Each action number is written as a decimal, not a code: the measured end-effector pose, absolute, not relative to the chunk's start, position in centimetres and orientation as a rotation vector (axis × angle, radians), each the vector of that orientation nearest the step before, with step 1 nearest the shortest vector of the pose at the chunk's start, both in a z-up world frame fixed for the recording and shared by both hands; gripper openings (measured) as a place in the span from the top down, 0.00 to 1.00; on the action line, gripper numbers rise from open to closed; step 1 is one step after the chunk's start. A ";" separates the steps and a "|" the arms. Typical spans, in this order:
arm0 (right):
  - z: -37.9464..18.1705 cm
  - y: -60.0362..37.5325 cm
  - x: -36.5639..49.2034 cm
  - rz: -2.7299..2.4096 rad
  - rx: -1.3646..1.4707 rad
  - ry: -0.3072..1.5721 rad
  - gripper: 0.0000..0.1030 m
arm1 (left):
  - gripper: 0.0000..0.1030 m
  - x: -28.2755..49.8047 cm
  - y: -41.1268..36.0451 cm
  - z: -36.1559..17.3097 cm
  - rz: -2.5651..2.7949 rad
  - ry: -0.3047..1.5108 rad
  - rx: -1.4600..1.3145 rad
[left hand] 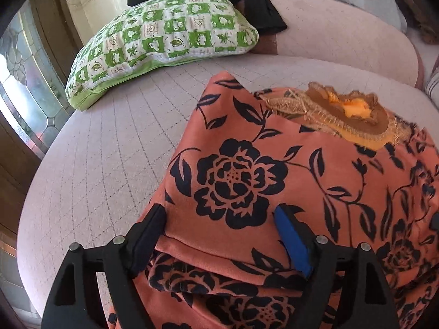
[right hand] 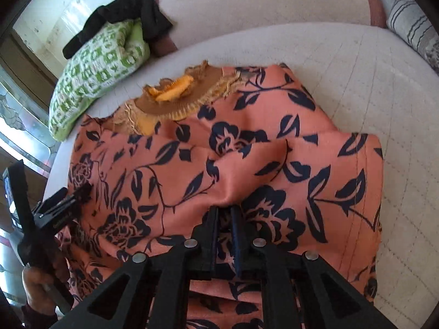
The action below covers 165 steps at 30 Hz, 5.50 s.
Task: Fold small clothes
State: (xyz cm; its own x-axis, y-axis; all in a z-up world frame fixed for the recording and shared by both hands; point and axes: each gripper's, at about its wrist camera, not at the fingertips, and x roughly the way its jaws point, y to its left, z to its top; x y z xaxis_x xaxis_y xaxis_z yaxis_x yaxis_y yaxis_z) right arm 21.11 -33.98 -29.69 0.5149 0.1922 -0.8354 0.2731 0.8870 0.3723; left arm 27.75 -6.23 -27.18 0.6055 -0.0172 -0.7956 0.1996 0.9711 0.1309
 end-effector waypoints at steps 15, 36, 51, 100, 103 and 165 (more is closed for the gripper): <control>-30.1 -31.2 20.6 -0.029 0.377 1.051 0.87 | 0.20 24.6 -6.4 -22.4 -0.123 0.705 0.197; -27.4 -32.7 10.0 0.160 0.567 0.862 0.27 | 0.20 17.7 1.6 -23.6 -0.098 0.778 0.195; -27.7 -36.2 -3.3 0.158 0.760 0.956 0.27 | 0.55 9.6 11.8 -26.9 -0.096 1.065 -0.130; -37.2 -34.3 -5.8 0.051 0.956 1.203 0.76 | 0.90 7.7 16.1 -30.8 -0.259 1.299 -0.234; -35.3 -32.8 -6.0 0.051 0.799 1.188 0.91 | 0.92 7.6 15.7 -30.5 -0.278 1.294 -0.240; -28.6 -34.6 27.0 -0.108 0.390 1.077 0.28 | 0.48 25.8 0.3 -26.8 -0.103 1.038 -0.323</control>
